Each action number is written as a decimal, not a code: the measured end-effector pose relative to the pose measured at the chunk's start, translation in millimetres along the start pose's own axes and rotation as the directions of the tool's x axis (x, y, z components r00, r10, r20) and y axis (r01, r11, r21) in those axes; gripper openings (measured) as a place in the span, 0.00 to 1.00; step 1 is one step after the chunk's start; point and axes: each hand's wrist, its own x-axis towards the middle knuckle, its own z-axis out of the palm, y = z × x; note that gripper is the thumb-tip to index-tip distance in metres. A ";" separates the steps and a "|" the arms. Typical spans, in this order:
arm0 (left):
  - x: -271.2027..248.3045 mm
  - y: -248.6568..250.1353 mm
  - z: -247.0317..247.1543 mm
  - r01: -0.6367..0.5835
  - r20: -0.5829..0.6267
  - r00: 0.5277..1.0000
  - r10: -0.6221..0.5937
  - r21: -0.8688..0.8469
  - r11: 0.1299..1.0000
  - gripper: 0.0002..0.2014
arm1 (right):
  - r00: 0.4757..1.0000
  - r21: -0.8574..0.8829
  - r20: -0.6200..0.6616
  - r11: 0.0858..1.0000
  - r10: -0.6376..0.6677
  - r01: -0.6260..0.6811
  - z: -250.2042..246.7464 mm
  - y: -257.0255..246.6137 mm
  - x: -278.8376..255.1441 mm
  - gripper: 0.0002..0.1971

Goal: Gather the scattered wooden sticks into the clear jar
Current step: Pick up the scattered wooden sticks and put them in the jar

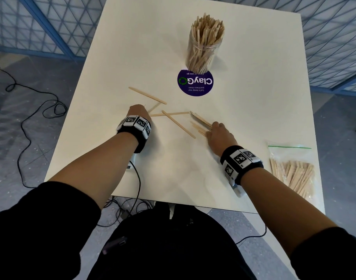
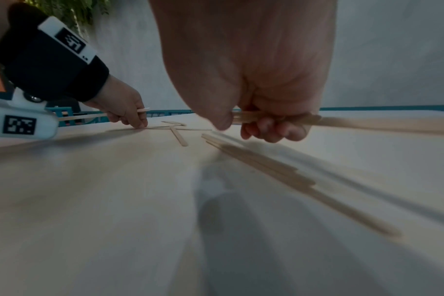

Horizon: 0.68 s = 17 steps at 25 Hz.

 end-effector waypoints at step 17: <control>-11.7 29.5 24.0 -0.652 0.213 0.748 0.628 0.063 0.755 0.19 | 1.000 -0.099 0.003 0.995 0.029 -0.029 6.1 5.9 6.5 0.13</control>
